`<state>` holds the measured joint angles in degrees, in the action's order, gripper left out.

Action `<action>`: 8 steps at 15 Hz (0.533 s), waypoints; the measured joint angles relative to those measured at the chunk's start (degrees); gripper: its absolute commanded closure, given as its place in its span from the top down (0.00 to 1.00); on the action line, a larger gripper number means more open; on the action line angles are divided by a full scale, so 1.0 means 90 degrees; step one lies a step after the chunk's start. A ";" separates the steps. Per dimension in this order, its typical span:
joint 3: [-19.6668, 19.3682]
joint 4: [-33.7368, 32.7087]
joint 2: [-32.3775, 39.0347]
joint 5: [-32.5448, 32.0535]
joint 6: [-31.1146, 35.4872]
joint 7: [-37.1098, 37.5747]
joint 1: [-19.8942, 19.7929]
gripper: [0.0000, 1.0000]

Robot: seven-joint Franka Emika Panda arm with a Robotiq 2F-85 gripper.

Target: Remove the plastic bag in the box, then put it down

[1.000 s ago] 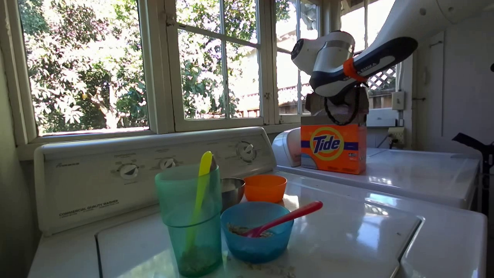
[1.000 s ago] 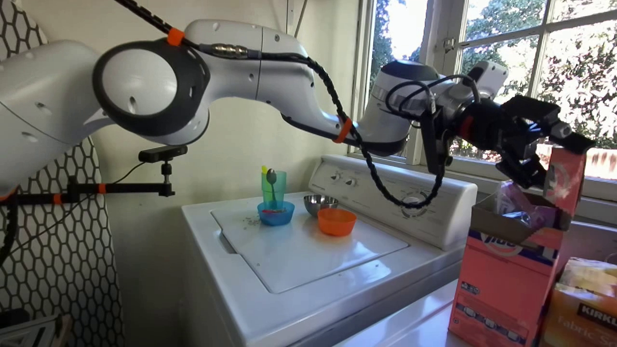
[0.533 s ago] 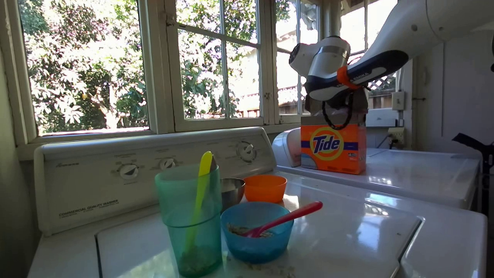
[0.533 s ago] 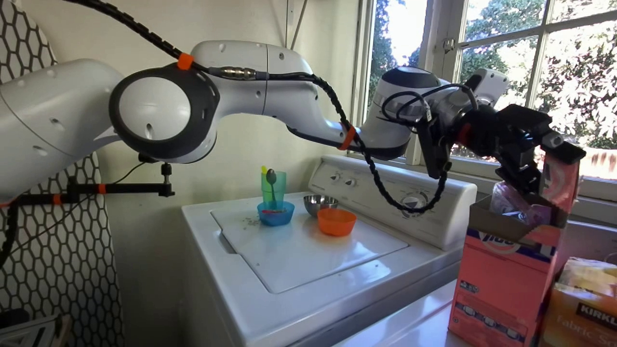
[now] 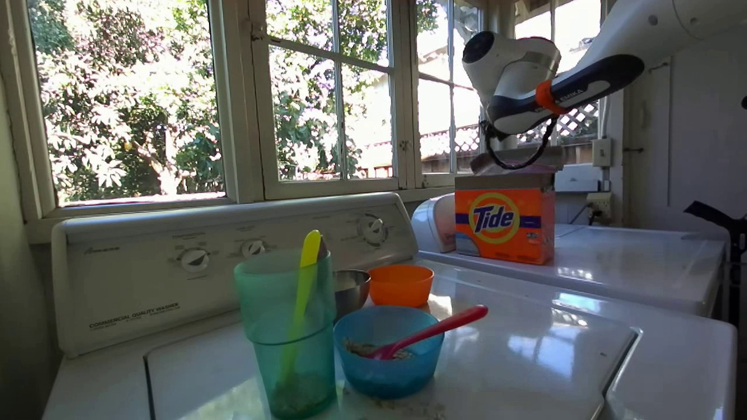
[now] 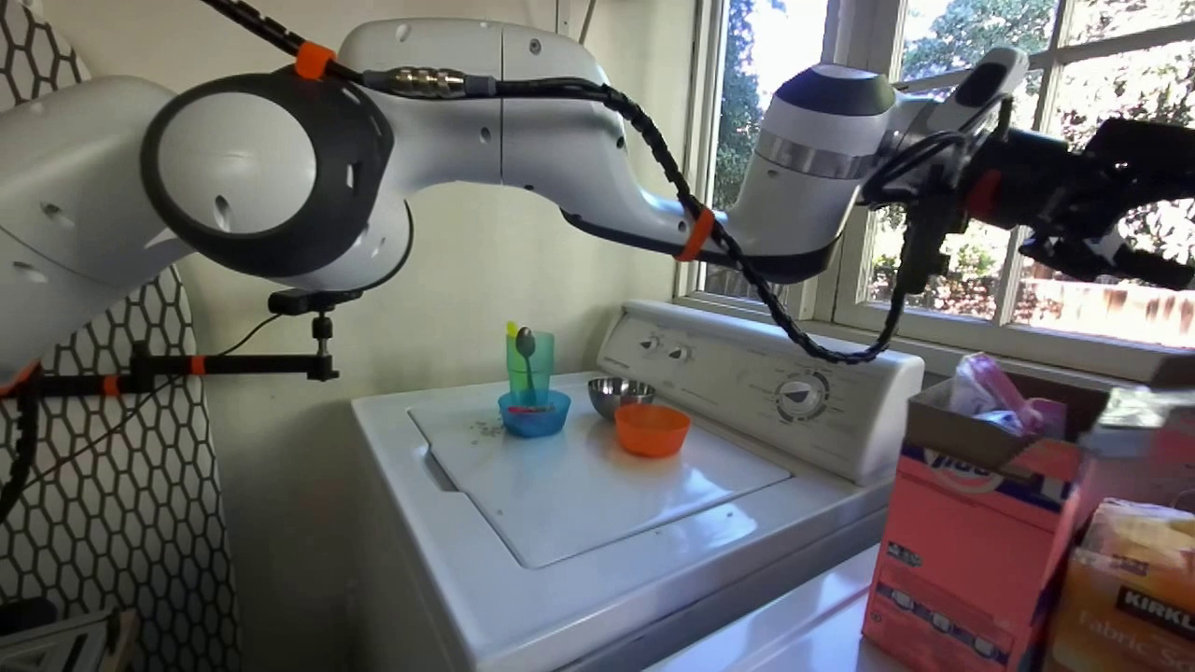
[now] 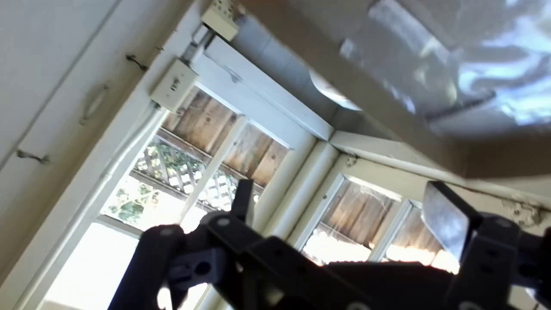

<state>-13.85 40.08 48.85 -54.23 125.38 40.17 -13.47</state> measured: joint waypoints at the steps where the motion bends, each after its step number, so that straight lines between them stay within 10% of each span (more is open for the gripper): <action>1: 0.0098 0.0073 -0.0050 0.0072 0.0452 -0.0038 -0.0156 1.00; 8: 0.1377 0.1041 -0.0482 0.1075 0.1934 -0.1193 -0.0950 1.00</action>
<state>-1.45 49.45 44.51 -44.55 142.79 29.43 -22.02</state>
